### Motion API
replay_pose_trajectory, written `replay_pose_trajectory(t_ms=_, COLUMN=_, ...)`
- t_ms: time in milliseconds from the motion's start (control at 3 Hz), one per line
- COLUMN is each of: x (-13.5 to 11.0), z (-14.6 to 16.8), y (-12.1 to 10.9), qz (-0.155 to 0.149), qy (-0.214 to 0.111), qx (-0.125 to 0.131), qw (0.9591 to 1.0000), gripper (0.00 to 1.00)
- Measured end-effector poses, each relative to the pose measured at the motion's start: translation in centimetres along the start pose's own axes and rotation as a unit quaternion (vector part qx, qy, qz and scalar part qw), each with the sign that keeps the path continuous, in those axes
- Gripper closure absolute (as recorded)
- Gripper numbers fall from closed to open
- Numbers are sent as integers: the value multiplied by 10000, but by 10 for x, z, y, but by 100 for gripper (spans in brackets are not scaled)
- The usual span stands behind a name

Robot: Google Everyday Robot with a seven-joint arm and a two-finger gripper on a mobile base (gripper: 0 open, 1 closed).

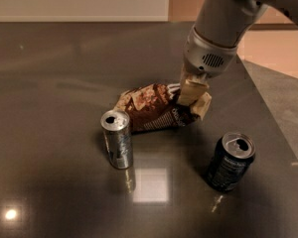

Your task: Move brown chip bag near redbull can

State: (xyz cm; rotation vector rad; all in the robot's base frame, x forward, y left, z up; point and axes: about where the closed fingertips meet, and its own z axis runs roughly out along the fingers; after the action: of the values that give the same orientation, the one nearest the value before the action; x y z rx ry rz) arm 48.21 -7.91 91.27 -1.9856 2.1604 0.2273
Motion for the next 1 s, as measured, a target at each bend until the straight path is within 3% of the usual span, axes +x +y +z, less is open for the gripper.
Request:
replay_pose_trajectory(t_ms=667, x=-7, z=3, y=9, qz=-44, qy=-131, qx=27, qw=9999, gripper=13)
replay_pose_trajectory(t_ms=1000, x=-9, z=3, y=8, qz=-49, qy=-146, qx=56, qw=9999, gripper=0)
